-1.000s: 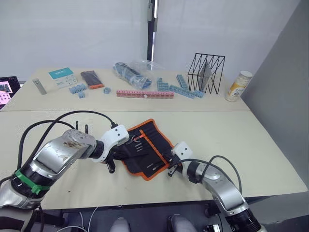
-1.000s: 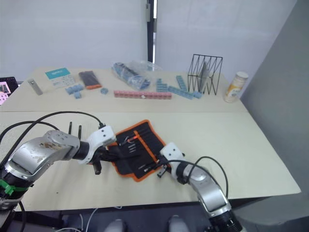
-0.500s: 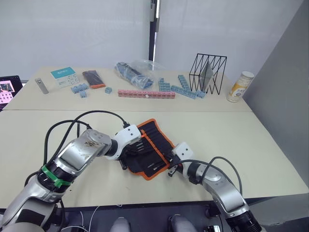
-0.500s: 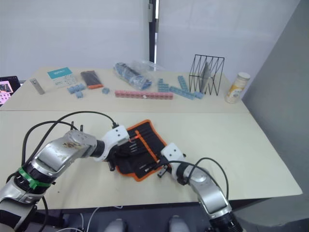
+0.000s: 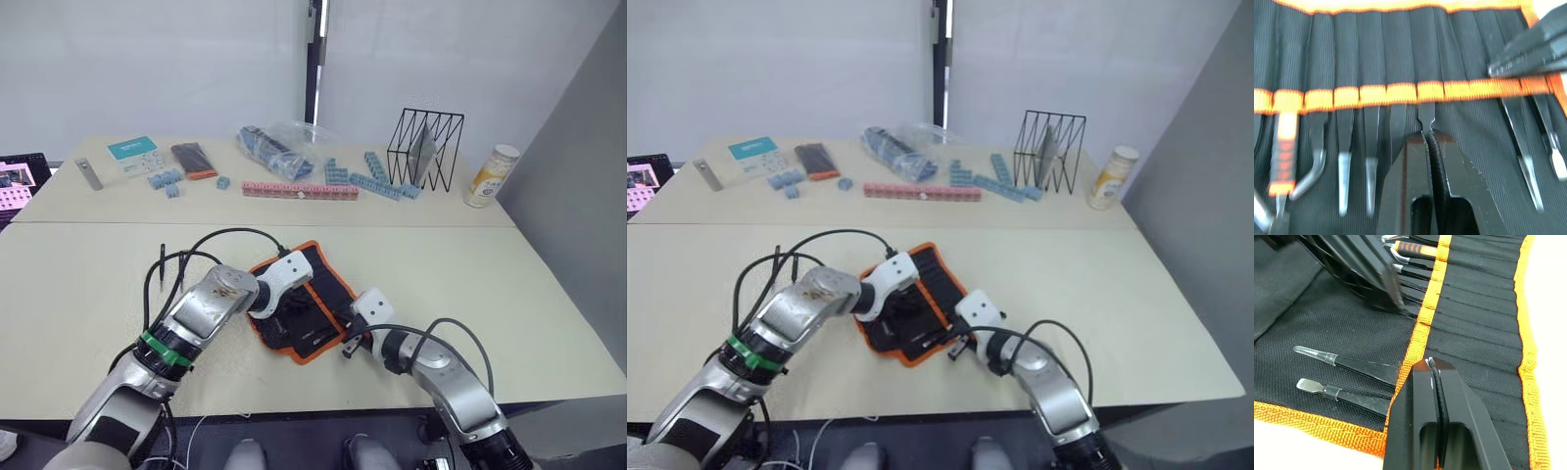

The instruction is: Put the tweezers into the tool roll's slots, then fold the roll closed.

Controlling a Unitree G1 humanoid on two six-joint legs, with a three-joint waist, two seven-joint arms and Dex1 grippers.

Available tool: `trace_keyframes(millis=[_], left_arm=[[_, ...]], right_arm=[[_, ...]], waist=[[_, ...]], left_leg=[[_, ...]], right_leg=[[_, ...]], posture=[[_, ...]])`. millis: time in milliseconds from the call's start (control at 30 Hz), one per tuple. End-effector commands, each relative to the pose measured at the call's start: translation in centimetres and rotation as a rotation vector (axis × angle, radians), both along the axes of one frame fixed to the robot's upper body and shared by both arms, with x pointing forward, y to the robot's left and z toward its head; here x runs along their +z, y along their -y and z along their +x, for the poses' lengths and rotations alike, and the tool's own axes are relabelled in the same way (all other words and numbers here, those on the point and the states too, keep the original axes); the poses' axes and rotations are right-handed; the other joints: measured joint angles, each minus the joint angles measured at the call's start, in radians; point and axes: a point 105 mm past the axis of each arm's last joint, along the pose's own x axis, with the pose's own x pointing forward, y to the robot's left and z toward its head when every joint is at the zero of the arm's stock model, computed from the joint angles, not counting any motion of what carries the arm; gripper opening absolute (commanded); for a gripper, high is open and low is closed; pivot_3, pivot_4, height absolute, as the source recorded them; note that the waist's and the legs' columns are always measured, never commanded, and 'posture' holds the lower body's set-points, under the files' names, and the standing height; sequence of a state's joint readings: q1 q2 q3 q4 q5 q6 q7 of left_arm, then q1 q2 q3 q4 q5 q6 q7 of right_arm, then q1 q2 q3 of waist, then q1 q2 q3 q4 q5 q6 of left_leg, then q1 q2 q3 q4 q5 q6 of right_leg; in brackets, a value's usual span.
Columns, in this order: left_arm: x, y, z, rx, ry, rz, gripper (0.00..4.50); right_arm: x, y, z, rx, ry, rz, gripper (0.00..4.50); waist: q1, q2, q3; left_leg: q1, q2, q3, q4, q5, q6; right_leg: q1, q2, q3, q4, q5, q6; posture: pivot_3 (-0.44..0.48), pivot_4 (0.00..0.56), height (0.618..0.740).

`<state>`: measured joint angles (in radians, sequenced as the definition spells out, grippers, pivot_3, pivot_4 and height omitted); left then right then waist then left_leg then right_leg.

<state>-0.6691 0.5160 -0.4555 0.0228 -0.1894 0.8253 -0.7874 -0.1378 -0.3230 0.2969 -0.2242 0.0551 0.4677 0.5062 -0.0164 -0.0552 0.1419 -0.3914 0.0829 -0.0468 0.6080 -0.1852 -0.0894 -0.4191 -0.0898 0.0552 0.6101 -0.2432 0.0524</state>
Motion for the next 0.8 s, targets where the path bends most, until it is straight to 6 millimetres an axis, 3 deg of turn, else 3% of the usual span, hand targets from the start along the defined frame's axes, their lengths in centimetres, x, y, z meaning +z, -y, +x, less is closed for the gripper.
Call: trace_keyframes(millis=[33, 267, 433, 633, 733, 800], left_arm=[[-0.7, -0.4, 1.2, 0.049, 0.041, 0.037, 0.02], [-0.6, -0.6, 1.3, 0.05, 0.052, 0.031, 0.02], [1.1, -1.2, 1.1, 0.048, 0.08, 0.01, 1.52], [6.1, -3.3, -0.4, 0.08, 0.137, -0.085, 3.5], [7.4, -6.4, -0.9, 0.189, 0.179, -0.106, 4.46], [8.0, -8.4, -1.2, 0.275, 0.224, -0.146, 4.48]], right_arm=[[-6.4, 0.9, -2.7, -0.014, -0.274, -0.104, 0.0], [-6.5, 0.9, -2.8, -0.014, -0.278, -0.108, 0.0], [-6.5, 0.9, -2.8, -0.014, -0.277, -0.11, 0.0], [-6.6, 1.2, -2.6, -0.02, -0.275, -0.116, 0.0], [-6.6, 1.2, -2.6, -0.018, -0.276, -0.117, 0.0], [-6.6, 1.2, -2.6, -0.016, -0.276, -0.117, 0.0]], waist=[[0.006, 0.001, 0.0], [0.008, 0.003, 0.0], [0.002, 0.003, 0.0], [-0.011, 0.003, 0.002], [-0.015, 0.005, 0.002], [-0.02, 0.006, 0.002]], left_leg=[[0.001, 0.0, 0.0, 0.0, 0.0, 0.0], [0.001, -0.005, -0.004, 0.003, 0.0, 0.0], [0.002, -0.004, -0.005, 0.002, 0.0, 0.0], [-0.003, -0.004, -0.005, -0.001, 0.001, 0.002], [-0.002, -0.004, -0.007, -0.003, 0.004, 0.01], [0.001, -0.004, -0.006, -0.003, 0.001, 0.012]], right_leg=[[0.001, 0.0, 0.0, 0.0, 0.0, 0.0], [0.003, -0.002, 0.0, -0.003, 0.0, 0.0], [0.003, -0.002, 0.0, -0.002, 0.0, 0.0], [-0.001, 0.001, 0.002, 0.004, 0.0, 0.001], [-0.001, 0.002, 0.002, 0.006, 0.001, 0.001], [0.0, 0.001, 0.002, 0.004, 0.0, 0.002]], posture=[[0.0, 0.15, 0.706], [0.0, 0.15, 0.706], [0.0, 0.15, 0.706], [0.0, 0.15, 0.706], [0.0, 0.15, 0.706], [0.0, 0.15, 0.706]])
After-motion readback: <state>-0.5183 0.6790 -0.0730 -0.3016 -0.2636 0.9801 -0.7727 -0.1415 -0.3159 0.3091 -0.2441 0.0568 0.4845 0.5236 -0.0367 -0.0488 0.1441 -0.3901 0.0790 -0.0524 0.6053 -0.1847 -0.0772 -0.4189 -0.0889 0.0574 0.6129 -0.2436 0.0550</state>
